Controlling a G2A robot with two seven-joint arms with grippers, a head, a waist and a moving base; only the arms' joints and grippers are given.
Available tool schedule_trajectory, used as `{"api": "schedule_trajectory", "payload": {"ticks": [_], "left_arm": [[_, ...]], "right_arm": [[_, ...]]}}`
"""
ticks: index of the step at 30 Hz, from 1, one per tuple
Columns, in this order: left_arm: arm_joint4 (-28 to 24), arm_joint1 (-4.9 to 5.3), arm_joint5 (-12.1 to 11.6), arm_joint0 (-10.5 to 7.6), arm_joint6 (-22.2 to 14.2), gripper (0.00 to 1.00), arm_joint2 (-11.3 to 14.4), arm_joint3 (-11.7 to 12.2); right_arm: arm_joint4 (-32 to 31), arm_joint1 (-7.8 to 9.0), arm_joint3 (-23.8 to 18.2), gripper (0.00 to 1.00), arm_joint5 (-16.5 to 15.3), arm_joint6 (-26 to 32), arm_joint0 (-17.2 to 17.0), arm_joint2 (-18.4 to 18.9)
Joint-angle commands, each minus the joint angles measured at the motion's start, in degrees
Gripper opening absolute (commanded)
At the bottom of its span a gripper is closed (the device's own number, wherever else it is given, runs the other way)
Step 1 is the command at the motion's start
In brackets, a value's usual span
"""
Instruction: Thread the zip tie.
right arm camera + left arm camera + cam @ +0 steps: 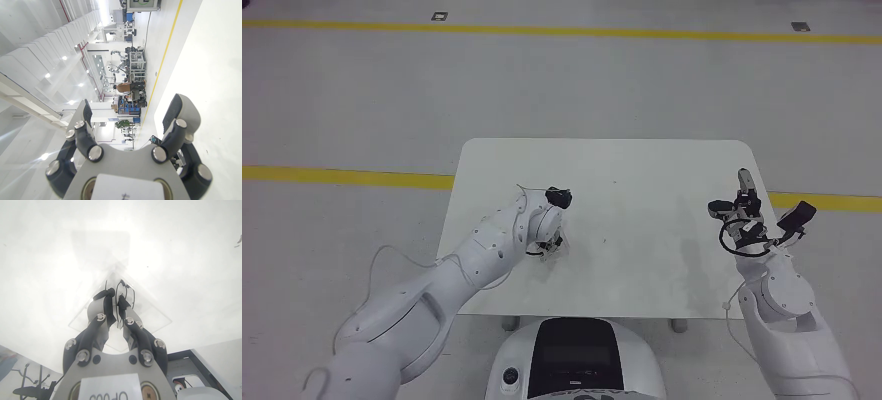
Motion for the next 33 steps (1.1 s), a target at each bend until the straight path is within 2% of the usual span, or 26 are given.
{"api": "schedule_trajectory", "payload": {"ticks": [1,10,16,17,22,27,33], "left_arm": [[-0.07,-0.07,-0.11,-0.04,0.05,0.13,-0.01,0.26],[-0.58,-0.58,-0.86,-0.24,0.43,0.11,0.12,1.78],[-0.77,-0.91,-1.13,-0.43,0.60,0.06,0.23,2.68],[-0.79,-0.96,-1.15,-0.46,0.62,0.00,0.24,2.79],[-0.77,-1.12,-1.02,-0.70,0.72,0.00,0.18,2.96],[0.76,-0.70,0.56,-0.66,-0.04,0.00,-0.03,0.81],[3.77,0.96,3.04,0.48,-2.28,0.00,-1.25,-4.73]], "right_arm": [[0.00,0.00,0.00,1.00,0.00,0.00,0.00,0.00],[0.00,0.00,0.00,1.00,0.00,0.00,0.00,0.00],[0.00,0.00,0.00,1.00,0.00,0.00,0.00,0.00],[0.00,0.00,0.00,1.00,0.00,0.00,0.00,0.00],[0.00,0.00,0.00,1.00,0.00,0.00,0.00,0.00],[0.00,0.00,0.00,1.00,0.00,0.00,0.00,0.00],[0.00,0.00,0.00,1.00,0.00,0.00,0.00,0.00]]}}
